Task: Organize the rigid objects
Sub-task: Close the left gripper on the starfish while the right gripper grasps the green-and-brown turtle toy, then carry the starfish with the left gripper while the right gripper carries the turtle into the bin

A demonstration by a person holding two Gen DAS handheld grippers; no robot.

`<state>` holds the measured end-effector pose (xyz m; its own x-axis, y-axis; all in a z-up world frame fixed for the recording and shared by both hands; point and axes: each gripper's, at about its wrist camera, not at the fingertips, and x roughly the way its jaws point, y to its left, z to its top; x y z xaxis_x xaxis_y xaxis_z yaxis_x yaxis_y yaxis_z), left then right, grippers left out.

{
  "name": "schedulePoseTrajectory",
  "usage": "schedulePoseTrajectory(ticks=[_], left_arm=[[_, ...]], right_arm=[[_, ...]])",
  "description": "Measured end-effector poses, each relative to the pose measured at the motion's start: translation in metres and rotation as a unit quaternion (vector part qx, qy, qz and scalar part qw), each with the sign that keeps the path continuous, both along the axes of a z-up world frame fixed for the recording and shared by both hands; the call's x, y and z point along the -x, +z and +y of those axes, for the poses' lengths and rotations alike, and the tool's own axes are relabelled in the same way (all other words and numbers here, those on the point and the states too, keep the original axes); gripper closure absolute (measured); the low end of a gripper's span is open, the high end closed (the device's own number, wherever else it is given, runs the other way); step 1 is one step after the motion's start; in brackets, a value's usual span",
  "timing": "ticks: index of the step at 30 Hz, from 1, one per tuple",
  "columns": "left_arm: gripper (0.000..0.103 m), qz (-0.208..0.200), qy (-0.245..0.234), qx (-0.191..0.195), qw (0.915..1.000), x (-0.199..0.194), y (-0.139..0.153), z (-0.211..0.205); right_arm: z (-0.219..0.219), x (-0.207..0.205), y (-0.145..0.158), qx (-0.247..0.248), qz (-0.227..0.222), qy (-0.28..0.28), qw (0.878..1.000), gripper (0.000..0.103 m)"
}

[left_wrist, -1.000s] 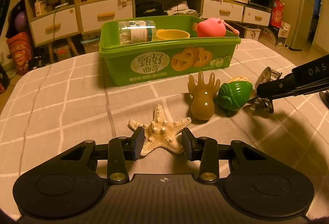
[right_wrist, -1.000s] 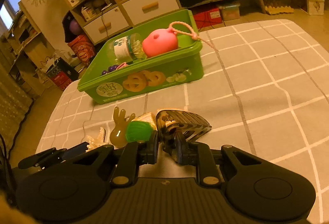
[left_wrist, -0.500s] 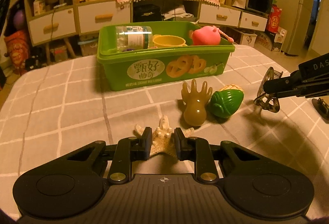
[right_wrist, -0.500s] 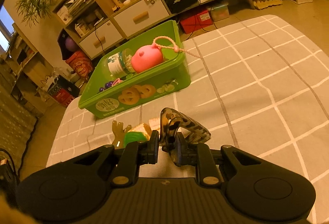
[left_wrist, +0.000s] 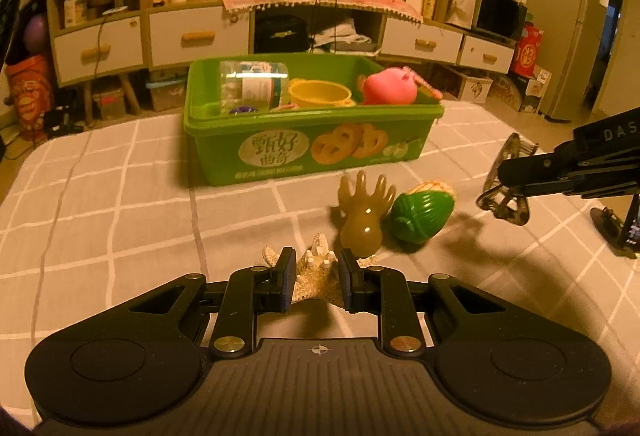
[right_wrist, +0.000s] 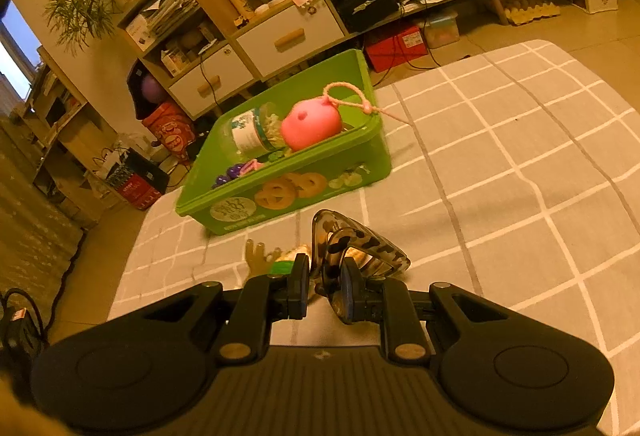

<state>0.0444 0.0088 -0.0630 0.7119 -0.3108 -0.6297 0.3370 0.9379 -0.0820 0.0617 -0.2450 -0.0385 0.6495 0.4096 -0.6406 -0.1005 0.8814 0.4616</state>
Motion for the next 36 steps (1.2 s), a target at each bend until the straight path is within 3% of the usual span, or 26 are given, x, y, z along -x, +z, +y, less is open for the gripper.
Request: schedulePoseTrajectory(ticks=[17, 21, 28, 36], left_arm=[[0.076, -0.036, 0.008, 0.017, 0.9992, -0.002, 0.035, 0.0], [0.076, -0.057, 0.012, 0.01, 0.9983, -0.011, 0.049, -0.002], [0.076, -0.088, 0.036, 0.001, 0.9954, -0.052, 0.065, -0.009], [0.076, -0.096, 0.064, -0.004, 0.9934, -0.095, 0.063, -0.009]], right_arm=[[0.033, -0.003, 0.022, -0.032, -0.003, 0.05, 0.998, 0.103], [0.043, -0.019, 0.032, -0.025, -0.003, 0.059, 0.998, 0.103], [0.053, -0.065, 0.049, -0.055, -0.021, 0.049, 0.997, 0.103], [0.061, -0.111, 0.041, -0.078, -0.014, 0.032, 0.996, 0.103]])
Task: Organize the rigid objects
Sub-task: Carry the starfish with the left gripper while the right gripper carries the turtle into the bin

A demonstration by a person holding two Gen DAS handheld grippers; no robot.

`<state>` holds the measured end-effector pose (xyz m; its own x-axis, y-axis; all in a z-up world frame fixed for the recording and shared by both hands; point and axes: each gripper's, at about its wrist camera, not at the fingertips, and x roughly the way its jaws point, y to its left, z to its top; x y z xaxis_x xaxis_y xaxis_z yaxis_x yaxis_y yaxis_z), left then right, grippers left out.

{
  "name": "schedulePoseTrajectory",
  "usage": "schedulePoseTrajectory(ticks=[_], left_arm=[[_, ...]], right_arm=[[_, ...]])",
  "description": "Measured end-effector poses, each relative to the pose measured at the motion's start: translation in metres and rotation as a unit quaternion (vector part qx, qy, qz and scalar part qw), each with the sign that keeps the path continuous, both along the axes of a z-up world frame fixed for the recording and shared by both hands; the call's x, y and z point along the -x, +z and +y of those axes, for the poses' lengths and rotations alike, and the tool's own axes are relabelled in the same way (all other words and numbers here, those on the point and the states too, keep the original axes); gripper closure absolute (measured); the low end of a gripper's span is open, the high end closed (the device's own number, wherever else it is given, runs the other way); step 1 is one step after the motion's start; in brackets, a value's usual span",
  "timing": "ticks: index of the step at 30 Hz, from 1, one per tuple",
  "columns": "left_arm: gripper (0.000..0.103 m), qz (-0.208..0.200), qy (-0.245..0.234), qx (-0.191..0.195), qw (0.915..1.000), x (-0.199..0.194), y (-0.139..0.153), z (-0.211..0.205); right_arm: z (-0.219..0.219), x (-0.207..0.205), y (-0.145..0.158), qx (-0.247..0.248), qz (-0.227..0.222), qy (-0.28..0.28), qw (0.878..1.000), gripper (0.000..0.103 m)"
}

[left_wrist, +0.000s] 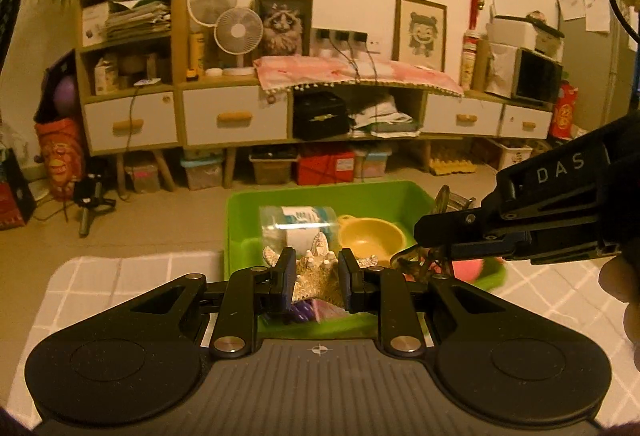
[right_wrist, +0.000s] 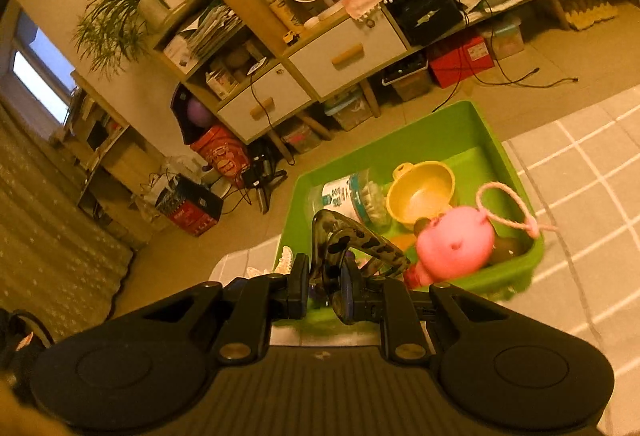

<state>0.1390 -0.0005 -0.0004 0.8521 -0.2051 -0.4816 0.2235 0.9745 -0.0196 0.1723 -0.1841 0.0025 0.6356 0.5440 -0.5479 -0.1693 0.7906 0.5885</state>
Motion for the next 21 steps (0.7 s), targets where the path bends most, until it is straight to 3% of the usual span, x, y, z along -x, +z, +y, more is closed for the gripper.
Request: schedulePoseTrajectory(ticks=[6, 21], left_arm=[[0.076, 0.013, 0.014, -0.006, 0.9998, -0.02, -0.015, -0.001], [0.076, 0.026, 0.027, -0.023, 0.9991, -0.04, -0.038, -0.005]], right_arm=[[0.011, -0.028, -0.017, -0.009, 0.013, -0.008, 1.0, 0.103], [0.015, -0.061, -0.04, 0.05, 0.016, -0.038, 0.998, 0.103]])
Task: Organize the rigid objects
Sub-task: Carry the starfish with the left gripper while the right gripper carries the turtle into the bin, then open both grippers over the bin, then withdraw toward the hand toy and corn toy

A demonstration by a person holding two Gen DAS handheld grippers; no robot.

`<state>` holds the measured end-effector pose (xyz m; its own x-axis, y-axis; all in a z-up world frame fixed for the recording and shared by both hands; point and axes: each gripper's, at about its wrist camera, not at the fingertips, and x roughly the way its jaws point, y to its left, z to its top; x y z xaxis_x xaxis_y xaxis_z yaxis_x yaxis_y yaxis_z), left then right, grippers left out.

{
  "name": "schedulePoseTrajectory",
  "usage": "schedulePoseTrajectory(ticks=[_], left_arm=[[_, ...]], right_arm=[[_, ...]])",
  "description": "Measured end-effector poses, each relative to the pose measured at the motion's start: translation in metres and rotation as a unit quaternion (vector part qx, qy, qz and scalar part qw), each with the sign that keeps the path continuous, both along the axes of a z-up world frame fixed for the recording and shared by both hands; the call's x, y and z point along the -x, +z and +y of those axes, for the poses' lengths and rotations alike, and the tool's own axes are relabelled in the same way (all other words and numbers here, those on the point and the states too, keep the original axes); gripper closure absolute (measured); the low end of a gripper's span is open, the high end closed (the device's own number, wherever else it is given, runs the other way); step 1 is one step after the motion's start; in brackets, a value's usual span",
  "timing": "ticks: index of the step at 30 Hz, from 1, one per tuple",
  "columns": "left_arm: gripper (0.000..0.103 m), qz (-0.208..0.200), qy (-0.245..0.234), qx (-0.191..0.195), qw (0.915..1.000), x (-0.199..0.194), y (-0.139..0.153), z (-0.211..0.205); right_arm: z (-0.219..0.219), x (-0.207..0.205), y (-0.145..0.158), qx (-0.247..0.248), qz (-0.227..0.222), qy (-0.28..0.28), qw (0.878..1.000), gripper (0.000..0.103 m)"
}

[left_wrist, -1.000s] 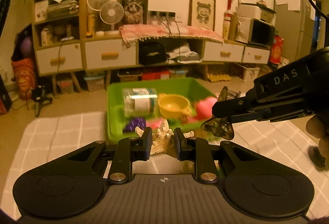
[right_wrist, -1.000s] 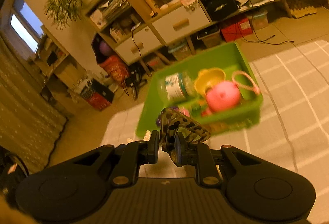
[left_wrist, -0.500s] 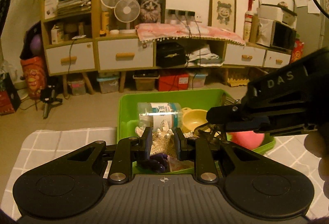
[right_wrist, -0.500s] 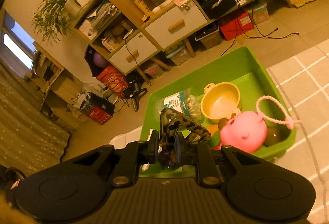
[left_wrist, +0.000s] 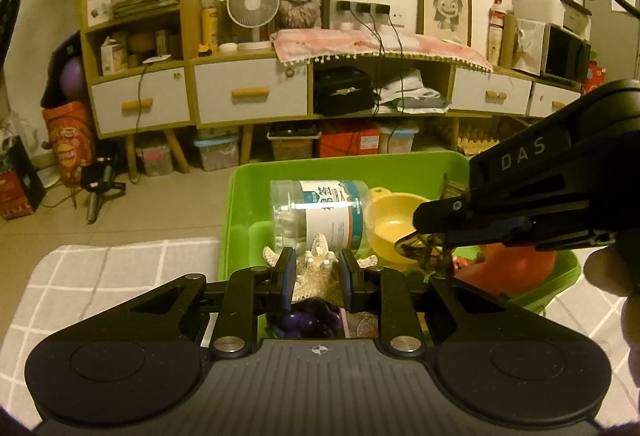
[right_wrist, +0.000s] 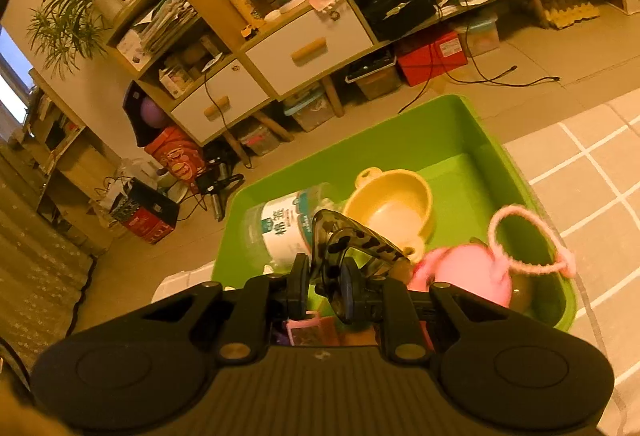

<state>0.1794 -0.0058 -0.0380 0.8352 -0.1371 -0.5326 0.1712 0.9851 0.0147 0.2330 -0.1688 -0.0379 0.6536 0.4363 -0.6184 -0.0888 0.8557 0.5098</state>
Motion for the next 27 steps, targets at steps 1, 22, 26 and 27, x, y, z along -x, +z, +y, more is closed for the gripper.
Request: schedulePoseTrajectory(ticks=[1, 22, 26, 27], left_arm=[[0.076, 0.0, 0.001, -0.001, 1.0, 0.0, -0.001, 0.0], [0.019, -0.02, 0.017, 0.015, 0.9995, 0.017, 0.006, 0.005], [0.018, -0.014, 0.015, 0.017, 0.9996, 0.024, 0.01, 0.006], [0.017, -0.013, 0.015, 0.018, 0.9996, 0.026, 0.011, 0.007]], right_arm=[[-0.001, 0.0, -0.001, 0.002, 0.0, -0.002, 1.0, 0.103], [-0.007, 0.017, 0.025, -0.012, -0.003, -0.011, 1.0, 0.065], [-0.009, 0.026, 0.035, -0.007, -0.007, -0.012, 1.0, 0.061], [-0.009, 0.028, 0.037, -0.008, -0.007, -0.013, 1.0, 0.061]])
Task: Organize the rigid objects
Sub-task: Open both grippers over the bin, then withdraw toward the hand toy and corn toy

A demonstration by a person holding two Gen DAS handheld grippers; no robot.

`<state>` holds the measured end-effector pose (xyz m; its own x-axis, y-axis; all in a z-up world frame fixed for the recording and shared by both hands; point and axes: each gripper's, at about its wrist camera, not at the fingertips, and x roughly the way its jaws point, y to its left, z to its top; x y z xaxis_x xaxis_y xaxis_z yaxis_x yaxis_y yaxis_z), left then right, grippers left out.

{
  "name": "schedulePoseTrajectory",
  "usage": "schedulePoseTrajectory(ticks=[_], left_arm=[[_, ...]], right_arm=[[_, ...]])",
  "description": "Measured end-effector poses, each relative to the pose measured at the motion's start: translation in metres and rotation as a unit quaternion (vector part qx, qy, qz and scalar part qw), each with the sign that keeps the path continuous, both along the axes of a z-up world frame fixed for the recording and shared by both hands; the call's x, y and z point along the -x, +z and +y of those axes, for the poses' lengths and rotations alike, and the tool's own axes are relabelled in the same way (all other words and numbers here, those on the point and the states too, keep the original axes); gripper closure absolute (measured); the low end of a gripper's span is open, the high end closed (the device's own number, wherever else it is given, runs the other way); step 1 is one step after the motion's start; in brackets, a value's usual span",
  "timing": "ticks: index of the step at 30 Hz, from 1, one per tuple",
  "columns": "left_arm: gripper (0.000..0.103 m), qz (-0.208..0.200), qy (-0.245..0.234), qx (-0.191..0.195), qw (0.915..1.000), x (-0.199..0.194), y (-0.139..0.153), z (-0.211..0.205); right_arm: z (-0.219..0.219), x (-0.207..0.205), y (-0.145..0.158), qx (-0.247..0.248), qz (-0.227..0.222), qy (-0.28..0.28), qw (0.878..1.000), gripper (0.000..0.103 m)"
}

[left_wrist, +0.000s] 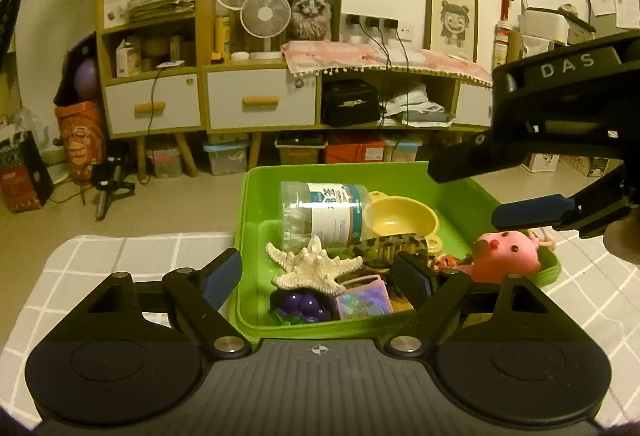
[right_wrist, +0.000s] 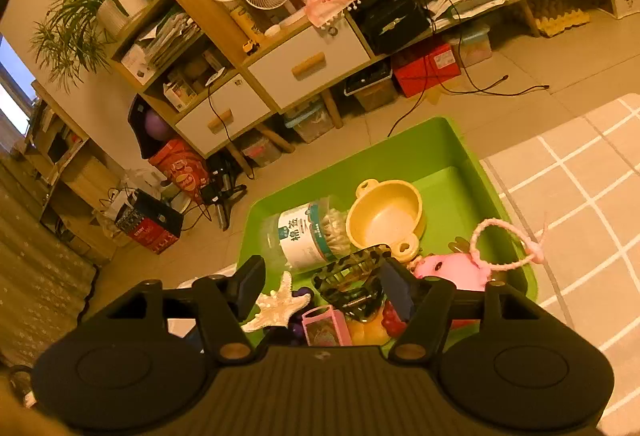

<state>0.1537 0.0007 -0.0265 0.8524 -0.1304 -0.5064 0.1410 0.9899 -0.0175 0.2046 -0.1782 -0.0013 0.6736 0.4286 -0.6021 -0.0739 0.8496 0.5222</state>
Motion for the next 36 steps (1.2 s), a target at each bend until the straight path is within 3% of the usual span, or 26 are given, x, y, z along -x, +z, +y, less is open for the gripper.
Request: schedulePoseTrajectory(ticks=[2, 7, 23, 36], left_arm=[[0.009, 0.007, 0.0, 0.006, 1.0, 0.003, 0.003, 0.001], [0.003, 0.0, 0.002, 0.018, 0.9998, 0.02, 0.013, 0.003], [0.002, 0.027, -0.02, 0.016, 0.9993, 0.06, 0.024, 0.003], [0.002, 0.066, -0.028, 0.018, 0.9973, 0.086, 0.01, 0.013]], right_arm=[[-0.002, 0.005, 0.003, -0.003, -0.001, -0.002, 1.0, 0.059], [-0.005, 0.019, 0.01, -0.004, -0.002, -0.001, 1.0, 0.057], [-0.012, 0.069, 0.034, 0.015, -0.018, 0.012, 1.0, 0.052], [-0.017, 0.112, 0.026, 0.086, -0.037, 0.036, 0.995, 0.044]])
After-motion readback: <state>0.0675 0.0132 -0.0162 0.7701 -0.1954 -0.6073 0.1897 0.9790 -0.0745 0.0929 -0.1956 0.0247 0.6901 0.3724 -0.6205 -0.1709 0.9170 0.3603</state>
